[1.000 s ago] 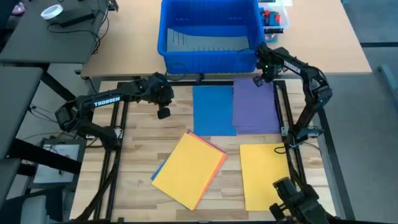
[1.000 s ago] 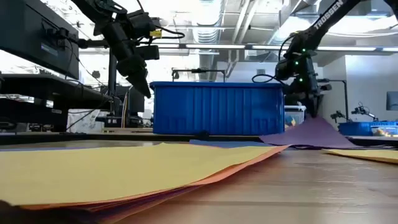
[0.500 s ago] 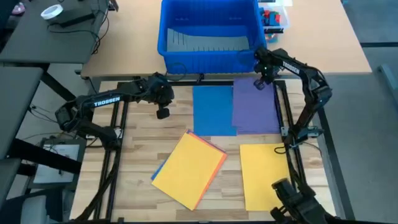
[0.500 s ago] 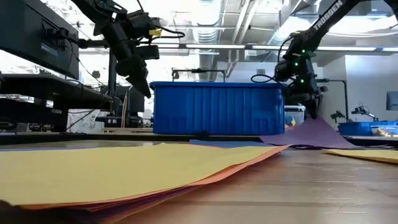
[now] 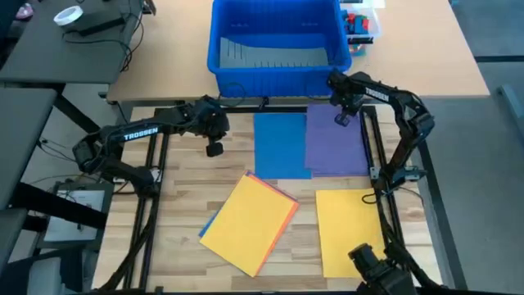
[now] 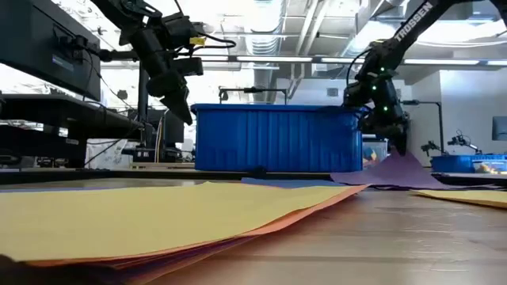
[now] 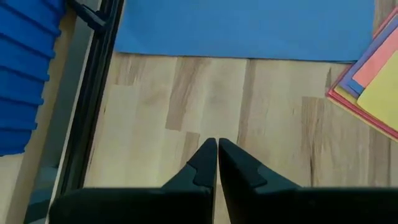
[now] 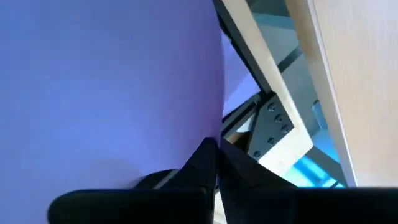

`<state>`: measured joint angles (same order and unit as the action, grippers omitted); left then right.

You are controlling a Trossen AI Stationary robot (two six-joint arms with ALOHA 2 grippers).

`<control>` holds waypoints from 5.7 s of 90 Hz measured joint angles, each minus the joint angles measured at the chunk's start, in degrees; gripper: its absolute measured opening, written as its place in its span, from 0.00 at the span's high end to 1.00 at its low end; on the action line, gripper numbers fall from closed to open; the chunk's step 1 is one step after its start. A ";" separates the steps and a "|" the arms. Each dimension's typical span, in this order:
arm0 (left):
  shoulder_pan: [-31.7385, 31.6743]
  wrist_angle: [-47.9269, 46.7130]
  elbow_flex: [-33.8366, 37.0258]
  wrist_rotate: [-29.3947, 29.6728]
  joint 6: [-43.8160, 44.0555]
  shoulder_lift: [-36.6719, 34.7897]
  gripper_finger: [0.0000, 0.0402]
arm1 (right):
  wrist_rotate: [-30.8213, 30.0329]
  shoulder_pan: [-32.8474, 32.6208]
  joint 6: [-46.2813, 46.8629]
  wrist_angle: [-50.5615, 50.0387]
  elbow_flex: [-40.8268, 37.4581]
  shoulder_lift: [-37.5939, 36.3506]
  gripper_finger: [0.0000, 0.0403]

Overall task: Organize paper
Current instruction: Stack the purple paper on top of the other purple papers, then stack the yellow paper on top of the other yellow papers

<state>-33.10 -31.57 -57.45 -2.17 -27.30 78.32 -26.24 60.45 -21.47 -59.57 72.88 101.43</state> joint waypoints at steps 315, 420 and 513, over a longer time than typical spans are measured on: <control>49.11 8.08 4.31 1.00 60.84 8.31 1.00 | 42.33 -58.10 63.24 40.12 -11.91 2.13 0.54; 49.79 23.56 4.34 5.53 62.14 23.98 1.00 | 39.74 -57.23 61.55 41.81 -11.85 5.13 0.56; 49.37 23.47 4.39 5.35 62.44 24.00 1.00 | 39.80 -56.92 58.48 37.56 -10.42 3.93 0.57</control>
<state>16.27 -8.10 -53.06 3.18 35.14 102.32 13.56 3.52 37.01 -22.01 62.46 105.36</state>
